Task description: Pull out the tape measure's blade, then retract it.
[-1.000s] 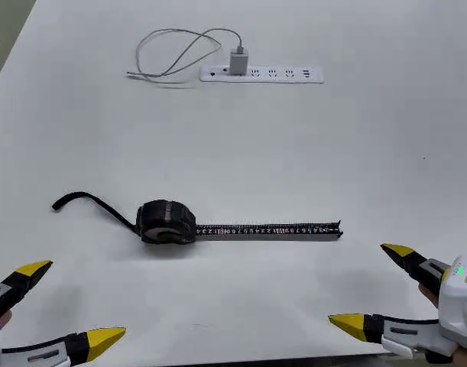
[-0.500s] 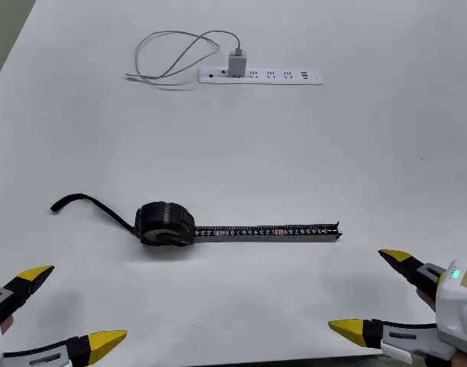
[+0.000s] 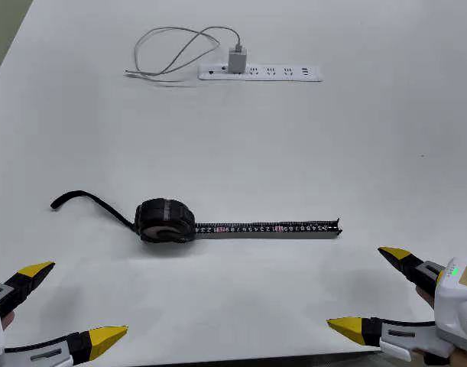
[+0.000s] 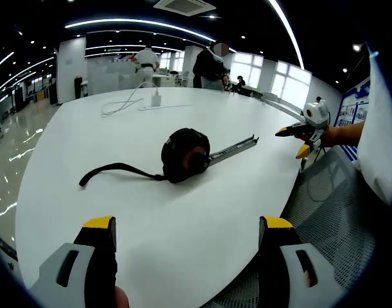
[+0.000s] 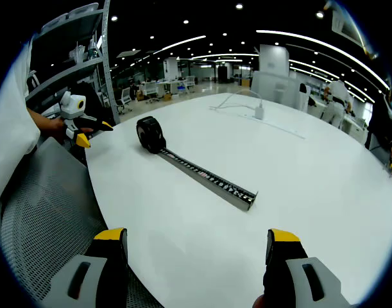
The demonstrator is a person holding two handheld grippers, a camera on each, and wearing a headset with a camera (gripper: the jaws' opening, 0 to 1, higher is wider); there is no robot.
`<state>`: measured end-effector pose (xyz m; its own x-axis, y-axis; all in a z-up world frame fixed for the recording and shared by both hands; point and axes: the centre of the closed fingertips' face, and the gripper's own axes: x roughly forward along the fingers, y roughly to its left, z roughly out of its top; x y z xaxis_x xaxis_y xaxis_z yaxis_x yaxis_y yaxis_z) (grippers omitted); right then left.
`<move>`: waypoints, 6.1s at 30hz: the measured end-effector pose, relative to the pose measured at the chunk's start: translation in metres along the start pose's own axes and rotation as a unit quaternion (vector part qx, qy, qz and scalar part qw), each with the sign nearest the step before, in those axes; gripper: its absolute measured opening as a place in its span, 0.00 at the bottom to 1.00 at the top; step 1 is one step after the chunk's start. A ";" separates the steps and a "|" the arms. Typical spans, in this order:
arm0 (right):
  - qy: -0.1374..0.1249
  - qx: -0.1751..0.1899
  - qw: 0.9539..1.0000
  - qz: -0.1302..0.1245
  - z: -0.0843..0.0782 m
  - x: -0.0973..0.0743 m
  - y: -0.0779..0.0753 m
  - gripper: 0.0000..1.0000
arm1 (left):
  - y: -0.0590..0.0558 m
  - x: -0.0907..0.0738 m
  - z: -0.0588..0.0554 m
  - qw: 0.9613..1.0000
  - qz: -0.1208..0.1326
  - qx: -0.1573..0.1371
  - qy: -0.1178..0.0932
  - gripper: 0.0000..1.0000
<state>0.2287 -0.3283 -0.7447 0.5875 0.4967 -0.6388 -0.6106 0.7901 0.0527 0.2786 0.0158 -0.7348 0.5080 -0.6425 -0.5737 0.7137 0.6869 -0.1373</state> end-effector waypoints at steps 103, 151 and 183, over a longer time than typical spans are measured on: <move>0.015 -0.030 0.999 0.019 0.009 0.008 -0.034 0.78 | -0.020 0.117 0.064 0.988 0.126 -0.083 -0.017 0.81; 0.160 -0.220 0.953 0.134 0.012 0.050 -0.079 0.34 | 0.008 0.130 0.065 0.967 0.195 -0.160 -0.033 0.66; 0.193 -0.262 0.929 0.178 0.013 0.068 -0.071 0.22 | 0.014 0.131 0.062 0.966 0.189 -0.175 -0.027 0.60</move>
<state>0.3190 -0.3460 -0.7817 0.1263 0.4468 -0.8857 -0.9635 0.2677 -0.0023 0.3847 -0.0798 -0.7615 0.7319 -0.3337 -0.5941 0.2697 0.9425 -0.1972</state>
